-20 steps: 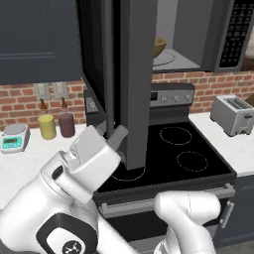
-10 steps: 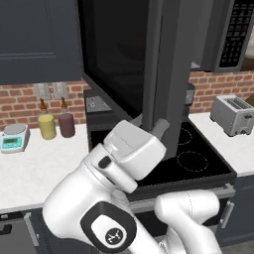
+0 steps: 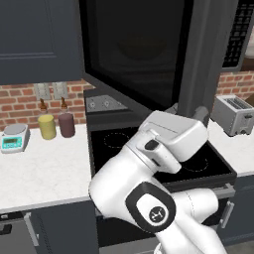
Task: Open the microwave, place the bowl with waffle inside the microwave, then close the microwave door and turn it on.
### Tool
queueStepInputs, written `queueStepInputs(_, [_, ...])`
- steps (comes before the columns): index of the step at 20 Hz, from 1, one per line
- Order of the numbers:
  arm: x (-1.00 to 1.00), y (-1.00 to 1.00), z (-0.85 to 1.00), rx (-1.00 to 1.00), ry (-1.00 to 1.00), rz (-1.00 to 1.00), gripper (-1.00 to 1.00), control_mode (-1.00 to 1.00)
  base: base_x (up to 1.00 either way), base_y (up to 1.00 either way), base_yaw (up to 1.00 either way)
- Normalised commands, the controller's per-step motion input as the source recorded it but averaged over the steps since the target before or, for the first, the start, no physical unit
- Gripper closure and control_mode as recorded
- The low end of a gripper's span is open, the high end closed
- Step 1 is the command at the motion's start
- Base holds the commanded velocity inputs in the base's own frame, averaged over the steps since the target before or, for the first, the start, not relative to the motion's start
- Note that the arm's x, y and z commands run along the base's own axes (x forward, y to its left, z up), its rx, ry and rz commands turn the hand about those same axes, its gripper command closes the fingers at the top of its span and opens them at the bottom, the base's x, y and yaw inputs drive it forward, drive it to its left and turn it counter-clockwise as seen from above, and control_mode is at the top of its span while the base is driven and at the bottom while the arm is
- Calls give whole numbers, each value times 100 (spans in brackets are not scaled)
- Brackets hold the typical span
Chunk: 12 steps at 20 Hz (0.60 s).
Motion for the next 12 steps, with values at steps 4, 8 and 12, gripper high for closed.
queueStepInputs(4, [0,-77,21,0,5,0,-100,-100,0,0,0])
queueStepInputs(8, [0,-71,24,0,10,0,-100,-100,0,0,0])
queueStepInputs(12, [8,-55,27,0,14,0,-100,-100,0,0,0])
